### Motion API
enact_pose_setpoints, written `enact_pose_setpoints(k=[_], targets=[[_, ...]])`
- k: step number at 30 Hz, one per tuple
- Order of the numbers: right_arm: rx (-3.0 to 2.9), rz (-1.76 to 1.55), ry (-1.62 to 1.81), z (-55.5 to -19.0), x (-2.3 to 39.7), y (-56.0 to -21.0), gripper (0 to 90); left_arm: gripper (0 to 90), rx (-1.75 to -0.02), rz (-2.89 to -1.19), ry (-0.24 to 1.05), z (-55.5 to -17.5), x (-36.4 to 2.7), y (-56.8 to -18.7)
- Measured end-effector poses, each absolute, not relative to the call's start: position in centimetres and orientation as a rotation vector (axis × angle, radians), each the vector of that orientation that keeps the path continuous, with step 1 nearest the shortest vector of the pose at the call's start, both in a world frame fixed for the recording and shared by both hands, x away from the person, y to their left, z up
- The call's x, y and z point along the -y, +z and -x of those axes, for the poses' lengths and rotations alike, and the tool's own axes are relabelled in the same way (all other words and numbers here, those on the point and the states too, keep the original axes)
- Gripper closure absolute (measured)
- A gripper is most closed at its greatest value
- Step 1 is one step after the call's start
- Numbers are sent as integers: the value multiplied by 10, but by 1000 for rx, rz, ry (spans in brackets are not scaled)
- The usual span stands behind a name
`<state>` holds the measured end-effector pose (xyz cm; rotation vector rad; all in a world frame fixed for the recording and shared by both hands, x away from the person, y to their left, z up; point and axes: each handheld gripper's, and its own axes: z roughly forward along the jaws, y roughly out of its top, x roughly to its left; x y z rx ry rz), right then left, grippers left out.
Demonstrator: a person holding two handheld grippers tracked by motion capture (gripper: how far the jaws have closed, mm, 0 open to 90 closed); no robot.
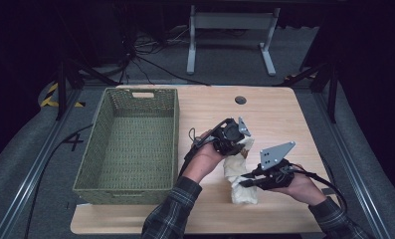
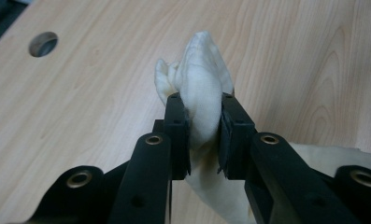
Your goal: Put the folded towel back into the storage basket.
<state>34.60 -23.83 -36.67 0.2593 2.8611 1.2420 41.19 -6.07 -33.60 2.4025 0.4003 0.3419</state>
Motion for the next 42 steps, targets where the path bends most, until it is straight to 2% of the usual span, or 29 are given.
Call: enact_pose_setpoints(k=[10, 29, 42], targets=[[-2838, -243, 1315, -368, 218, -337, 807, 765, -399, -2379, 405, -417, 30, -305], [-2775, -232, 1394, -399, 150, -298, 807, 765, -359, -2359, 422, -436, -38, -284], [-2796, -185, 1379, -406, 95, -289, 807, 765, -402, -2286, 457, -434, -92, -279]])
